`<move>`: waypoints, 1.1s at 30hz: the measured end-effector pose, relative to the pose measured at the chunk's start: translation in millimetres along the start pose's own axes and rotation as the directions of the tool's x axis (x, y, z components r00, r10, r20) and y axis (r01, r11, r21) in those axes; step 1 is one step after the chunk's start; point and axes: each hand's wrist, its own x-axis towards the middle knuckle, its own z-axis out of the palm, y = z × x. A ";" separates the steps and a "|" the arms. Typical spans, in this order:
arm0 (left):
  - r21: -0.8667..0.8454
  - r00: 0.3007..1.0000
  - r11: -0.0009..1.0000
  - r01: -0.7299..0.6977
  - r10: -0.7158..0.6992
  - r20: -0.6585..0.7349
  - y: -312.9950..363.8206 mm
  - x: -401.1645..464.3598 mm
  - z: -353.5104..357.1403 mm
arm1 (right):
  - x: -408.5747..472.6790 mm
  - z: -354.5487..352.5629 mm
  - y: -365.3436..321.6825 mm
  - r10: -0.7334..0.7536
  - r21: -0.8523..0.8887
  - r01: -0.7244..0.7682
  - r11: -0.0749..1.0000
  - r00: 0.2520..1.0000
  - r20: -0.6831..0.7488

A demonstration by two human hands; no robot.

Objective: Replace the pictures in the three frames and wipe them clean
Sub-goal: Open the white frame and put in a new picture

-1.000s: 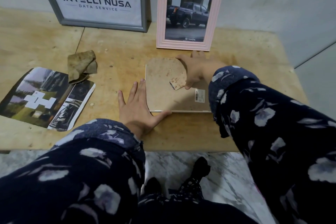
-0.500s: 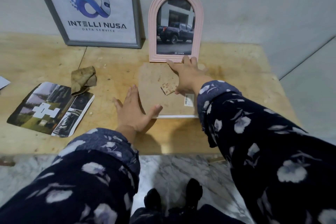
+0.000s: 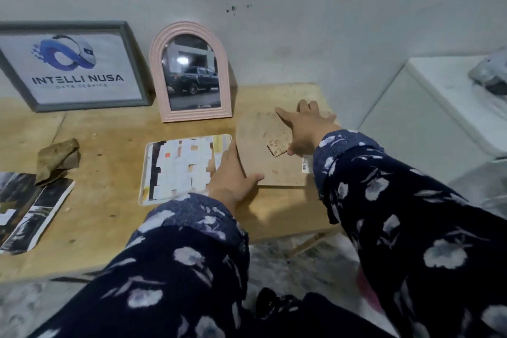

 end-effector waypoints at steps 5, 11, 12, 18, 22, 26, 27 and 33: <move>0.148 0.987 0.989 0.023 -0.046 0.156 25.6 1.3 46.5 | -3.4 29.5 51.7 0.058 0.021 -0.060 0.998 0.995 0.080; 0.311 0.980 0.945 0.101 -0.149 0.133 36.9 1.6 70.3 | -0.9 67.1 76.8 0.063 0.123 -0.082 0.989 0.986 0.152; 0.360 0.982 0.928 0.096 -0.147 0.116 38.2 2.0 72.9 | 0.8 68.6 79.7 0.062 0.138 -0.085 0.987 0.985 0.162; 0.576 0.989 0.817 -0.037 -0.051 0.137 44.5 10.9 78.1 | 7.6 87.6 86.4 0.023 0.212 -0.065 0.975 0.981 0.193; 0.531 0.971 0.847 -0.012 -0.116 0.207 45.8 16.3 79.3 | 6.9 93.7 85.6 -0.021 0.275 -0.042 0.961 0.975 0.222; 0.513 0.957 0.857 -0.055 -0.101 0.271 42.0 19.1 75.4 | 3.1 93.6 74.5 0.034 0.282 -0.106 0.954 0.968 0.249; 0.502 0.955 0.862 -0.071 -0.086 0.283 39.2 19.3 71.6 | 4.0 92.0 69.9 0.055 0.239 -0.111 0.965 0.971 0.232; 0.477 1.000 0.879 0.019 -0.028 0.012 9.0 13.9 17.6 | 17.2 78.9 26.4 -0.077 0.149 0.058 0.987 0.989 0.123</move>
